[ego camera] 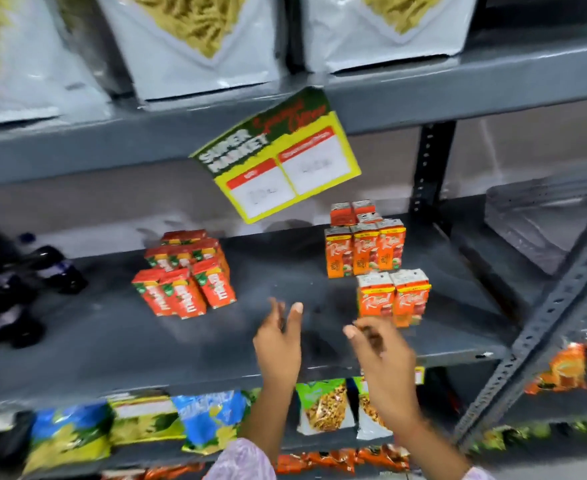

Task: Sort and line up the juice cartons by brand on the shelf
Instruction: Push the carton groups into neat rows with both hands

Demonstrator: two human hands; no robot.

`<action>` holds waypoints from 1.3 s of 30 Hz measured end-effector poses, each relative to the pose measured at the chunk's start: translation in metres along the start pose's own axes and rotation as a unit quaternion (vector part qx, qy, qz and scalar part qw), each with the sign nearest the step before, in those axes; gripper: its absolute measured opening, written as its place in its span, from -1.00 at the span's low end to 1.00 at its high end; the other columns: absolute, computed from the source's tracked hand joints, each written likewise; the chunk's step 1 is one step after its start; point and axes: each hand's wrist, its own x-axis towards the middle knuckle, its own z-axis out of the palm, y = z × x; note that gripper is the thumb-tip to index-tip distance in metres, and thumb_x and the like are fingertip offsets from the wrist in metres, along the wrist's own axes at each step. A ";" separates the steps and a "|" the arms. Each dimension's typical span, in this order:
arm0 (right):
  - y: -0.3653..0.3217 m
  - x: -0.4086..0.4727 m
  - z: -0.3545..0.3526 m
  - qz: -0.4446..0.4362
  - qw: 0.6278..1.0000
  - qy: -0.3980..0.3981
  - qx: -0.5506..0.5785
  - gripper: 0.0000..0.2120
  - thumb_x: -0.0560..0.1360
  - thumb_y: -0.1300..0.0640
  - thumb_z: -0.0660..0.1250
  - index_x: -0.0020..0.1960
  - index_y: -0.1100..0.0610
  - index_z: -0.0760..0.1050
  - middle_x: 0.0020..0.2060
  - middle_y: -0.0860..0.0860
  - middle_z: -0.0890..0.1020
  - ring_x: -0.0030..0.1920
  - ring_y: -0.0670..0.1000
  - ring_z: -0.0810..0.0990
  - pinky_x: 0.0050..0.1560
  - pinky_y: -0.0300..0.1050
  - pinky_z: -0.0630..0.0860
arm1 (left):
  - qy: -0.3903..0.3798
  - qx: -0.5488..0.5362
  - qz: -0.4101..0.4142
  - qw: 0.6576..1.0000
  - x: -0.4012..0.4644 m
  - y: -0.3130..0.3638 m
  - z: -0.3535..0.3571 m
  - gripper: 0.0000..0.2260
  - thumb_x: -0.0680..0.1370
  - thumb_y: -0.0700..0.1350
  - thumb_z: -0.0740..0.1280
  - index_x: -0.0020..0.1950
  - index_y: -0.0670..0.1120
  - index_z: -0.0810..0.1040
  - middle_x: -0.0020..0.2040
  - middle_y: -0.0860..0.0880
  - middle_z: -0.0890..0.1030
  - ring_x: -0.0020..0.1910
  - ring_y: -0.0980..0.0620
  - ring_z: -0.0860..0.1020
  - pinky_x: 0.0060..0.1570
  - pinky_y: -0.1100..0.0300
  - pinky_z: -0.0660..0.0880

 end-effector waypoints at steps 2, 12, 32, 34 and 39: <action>-0.011 -0.004 0.037 0.005 0.997 -0.074 0.009 -0.70 0.43 0.18 0.41 -0.14 -0.24 0.48 -0.20 -0.15 0.65 -0.17 -0.32 0.58 -0.16 -0.56 0.43 | 0.073 0.000 -0.016 0.997 0.015 -0.015 -0.031 -0.46 0.50 0.03 0.34 0.42 -0.14 0.32 0.23 -0.26 0.56 0.23 -0.22 0.50 0.15 0.07 0.39; -0.020 0.039 0.182 0.076 0.977 -0.186 -0.068 -0.25 0.38 0.07 0.47 0.46 0.15 0.19 0.44 0.08 0.34 0.43 0.01 0.31 0.35 -0.25 0.22 | 0.024 0.014 -0.063 0.998 0.116 -0.094 -0.155 -0.04 0.38 -0.04 0.49 0.51 -0.16 -0.14 0.56 -0.08 -0.06 0.53 0.01 -0.05 0.48 0.12 -0.02; -0.006 0.046 0.283 0.118 0.988 -0.052 -0.090 -0.42 0.28 0.02 0.52 0.22 0.04 0.37 0.07 -0.02 0.63 -0.01 0.00 0.62 -0.11 -0.28 0.44 | 0.006 0.059 -0.004 0.998 0.174 -0.123 -0.146 -0.46 0.33 0.07 0.49 0.23 -0.07 0.44 0.15 -0.08 0.52 0.11 -0.09 0.54 -0.06 0.12 0.43; -0.006 0.046 0.284 0.122 0.986 -0.040 -0.109 -0.45 0.27 0.01 0.52 0.18 0.05 0.39 0.05 0.02 0.66 0.01 0.07 0.64 -0.10 -0.22 0.43 | 0.015 0.066 -0.005 0.998 0.174 -0.122 -0.145 -0.46 0.33 0.08 0.49 0.21 -0.09 0.45 0.14 -0.10 0.53 0.10 -0.10 0.55 -0.09 0.13 0.41; -0.012 0.040 0.283 0.128 0.982 -0.036 -0.137 -0.48 0.26 -0.04 0.52 0.12 0.07 0.40 0.01 0.04 0.67 0.00 0.11 0.65 -0.13 -0.17 0.46 | 0.011 0.067 -0.015 0.998 0.169 -0.119 -0.149 -0.50 0.34 0.07 0.48 0.18 -0.11 0.46 0.12 -0.11 0.55 0.09 -0.11 0.55 -0.09 0.13 0.41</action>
